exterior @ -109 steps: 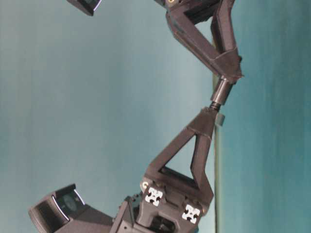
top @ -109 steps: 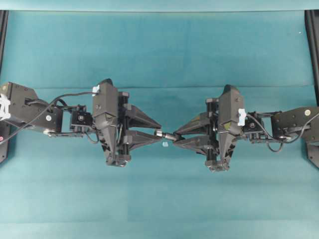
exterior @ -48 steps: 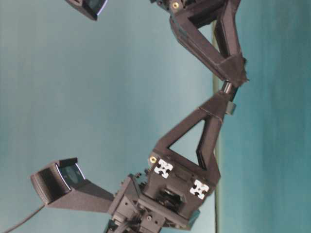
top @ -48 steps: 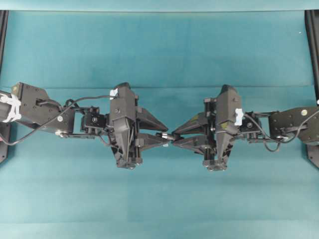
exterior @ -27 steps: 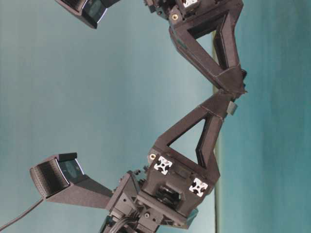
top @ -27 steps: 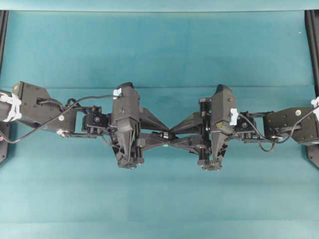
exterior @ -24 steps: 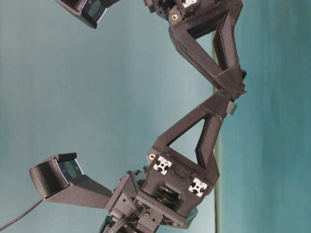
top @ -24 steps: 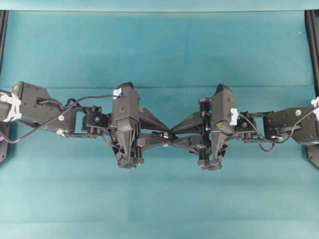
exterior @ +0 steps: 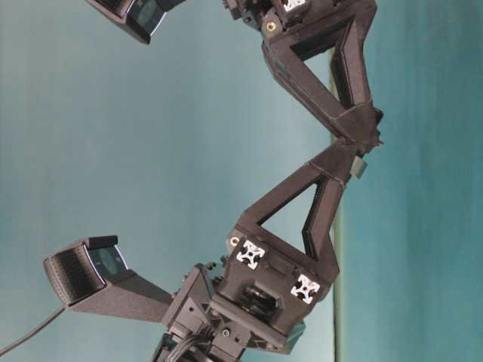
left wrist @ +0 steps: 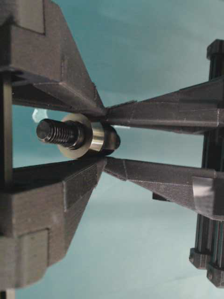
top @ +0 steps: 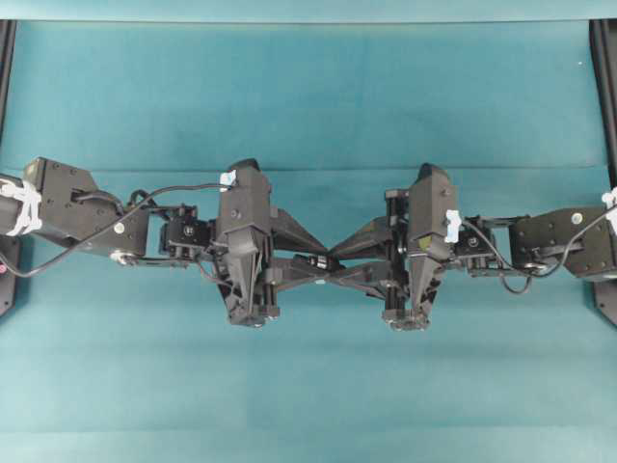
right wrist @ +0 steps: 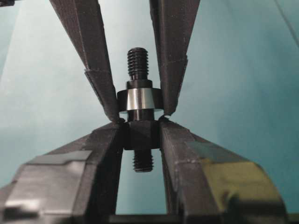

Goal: Insert the washer onto the shaft with both hands.
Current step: 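Push the washer with the left gripper down the shaft to the collar, then open the left gripper to release the washer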

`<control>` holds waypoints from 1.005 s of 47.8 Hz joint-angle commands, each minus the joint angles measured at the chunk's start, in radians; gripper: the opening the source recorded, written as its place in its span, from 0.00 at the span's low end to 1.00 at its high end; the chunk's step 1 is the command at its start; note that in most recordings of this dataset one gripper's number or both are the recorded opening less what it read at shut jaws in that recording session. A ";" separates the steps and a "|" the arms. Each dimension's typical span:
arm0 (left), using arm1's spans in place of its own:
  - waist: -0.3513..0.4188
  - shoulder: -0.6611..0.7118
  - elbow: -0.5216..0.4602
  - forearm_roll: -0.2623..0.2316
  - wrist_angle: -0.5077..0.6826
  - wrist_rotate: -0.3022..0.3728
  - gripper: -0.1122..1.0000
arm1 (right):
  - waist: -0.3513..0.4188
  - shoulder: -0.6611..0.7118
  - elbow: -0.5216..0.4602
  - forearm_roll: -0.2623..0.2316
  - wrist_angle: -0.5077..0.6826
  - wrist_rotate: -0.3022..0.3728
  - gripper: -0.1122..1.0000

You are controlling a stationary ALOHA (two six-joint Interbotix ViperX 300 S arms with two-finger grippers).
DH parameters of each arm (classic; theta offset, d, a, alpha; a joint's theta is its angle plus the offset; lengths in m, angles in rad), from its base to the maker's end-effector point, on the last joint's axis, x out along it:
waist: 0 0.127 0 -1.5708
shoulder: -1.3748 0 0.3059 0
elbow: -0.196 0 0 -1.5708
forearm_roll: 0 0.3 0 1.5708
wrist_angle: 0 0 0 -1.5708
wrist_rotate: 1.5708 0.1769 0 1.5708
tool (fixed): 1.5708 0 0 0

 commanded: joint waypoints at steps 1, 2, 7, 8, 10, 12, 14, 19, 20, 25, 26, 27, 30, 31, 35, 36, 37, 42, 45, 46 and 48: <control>-0.012 -0.011 -0.028 0.002 -0.008 0.000 0.43 | -0.012 -0.008 -0.015 0.003 -0.017 -0.002 0.10; -0.012 -0.011 -0.028 0.002 -0.008 0.000 0.43 | -0.012 -0.008 -0.015 0.003 -0.017 -0.002 0.10; -0.012 -0.011 -0.028 0.002 -0.008 0.000 0.43 | -0.011 -0.009 -0.015 0.003 -0.017 -0.002 0.10; -0.012 -0.011 -0.028 0.002 -0.008 0.000 0.43 | -0.011 -0.008 -0.015 0.003 -0.017 -0.002 0.10; -0.012 -0.011 -0.028 0.002 -0.008 0.000 0.43 | -0.011 -0.009 -0.015 0.003 -0.017 -0.002 0.10; -0.012 -0.011 -0.028 0.002 -0.006 -0.002 0.43 | -0.011 -0.008 -0.015 0.003 -0.017 -0.002 0.10; -0.012 -0.011 -0.028 0.002 -0.006 -0.002 0.43 | -0.011 -0.008 -0.015 0.003 -0.015 -0.002 0.10; -0.012 -0.009 -0.029 0.002 -0.006 -0.002 0.43 | -0.011 -0.009 -0.014 0.003 -0.014 -0.002 0.10; -0.011 -0.011 -0.029 0.002 -0.006 -0.002 0.43 | -0.011 -0.008 -0.015 0.003 -0.014 -0.002 0.10; -0.009 -0.011 -0.029 0.002 -0.006 -0.003 0.43 | -0.011 -0.009 -0.014 0.003 -0.014 -0.002 0.10; -0.009 -0.011 -0.029 0.002 -0.008 -0.003 0.43 | -0.011 -0.009 -0.015 0.003 -0.014 -0.002 0.10; -0.009 -0.011 -0.029 0.002 -0.006 -0.003 0.43 | -0.011 -0.009 -0.014 0.003 -0.014 0.000 0.10; -0.008 -0.011 -0.029 0.002 -0.006 -0.005 0.43 | -0.011 -0.009 -0.014 0.003 -0.014 0.000 0.10; -0.006 -0.011 -0.029 0.002 -0.008 -0.005 0.43 | -0.011 -0.009 -0.014 0.003 -0.014 0.000 0.10; -0.005 -0.011 -0.029 0.002 -0.006 -0.006 0.43 | -0.011 -0.009 -0.014 0.003 -0.012 0.000 0.10; -0.005 -0.011 -0.029 0.002 -0.006 -0.006 0.43 | -0.011 -0.009 -0.014 0.003 -0.012 0.000 0.10; -0.005 -0.011 -0.029 0.002 -0.008 -0.006 0.43 | -0.011 -0.009 -0.014 0.003 -0.011 0.000 0.10; -0.005 -0.011 -0.031 0.002 -0.008 -0.006 0.43 | -0.011 -0.009 -0.014 0.003 -0.011 0.000 0.10; -0.005 -0.012 -0.032 0.003 -0.008 -0.002 0.49 | -0.009 -0.011 -0.011 0.003 -0.009 0.000 0.10; -0.005 -0.012 -0.034 0.002 -0.009 -0.002 0.53 | -0.008 -0.011 -0.009 0.003 -0.008 0.000 0.10; -0.005 -0.017 -0.034 0.002 -0.011 -0.002 0.61 | -0.008 -0.014 -0.003 0.003 -0.006 0.000 0.10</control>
